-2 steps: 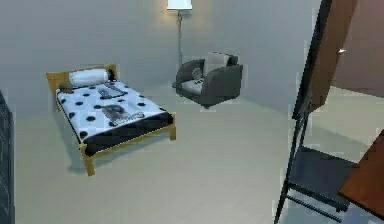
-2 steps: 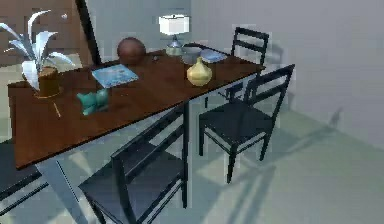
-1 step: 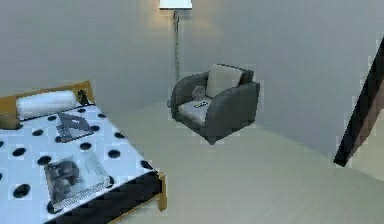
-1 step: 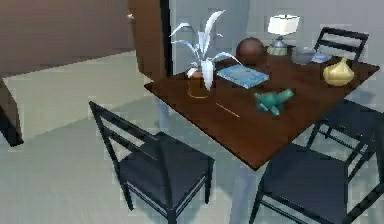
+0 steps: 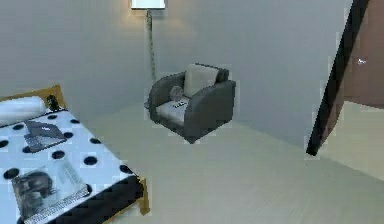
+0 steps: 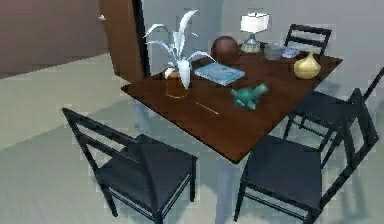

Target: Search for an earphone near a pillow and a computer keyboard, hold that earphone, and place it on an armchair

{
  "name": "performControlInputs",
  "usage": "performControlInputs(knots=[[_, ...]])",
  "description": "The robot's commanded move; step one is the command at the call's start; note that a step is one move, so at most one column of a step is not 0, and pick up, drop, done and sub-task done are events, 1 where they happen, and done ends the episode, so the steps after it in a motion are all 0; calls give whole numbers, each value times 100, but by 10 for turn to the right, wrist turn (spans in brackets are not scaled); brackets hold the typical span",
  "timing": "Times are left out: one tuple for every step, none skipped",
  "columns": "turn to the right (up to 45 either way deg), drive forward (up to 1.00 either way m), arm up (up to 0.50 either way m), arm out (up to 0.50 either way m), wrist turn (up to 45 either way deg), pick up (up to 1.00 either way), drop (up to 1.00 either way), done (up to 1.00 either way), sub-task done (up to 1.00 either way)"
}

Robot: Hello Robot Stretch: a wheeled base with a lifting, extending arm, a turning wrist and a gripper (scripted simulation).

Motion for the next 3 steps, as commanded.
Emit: performControlInputs(knots=[[0,75,0,0,0,0,0,0,0],[450,0,0,0,0,0,0,0,0],[180,0,0,0,0,0,0,0,0]])
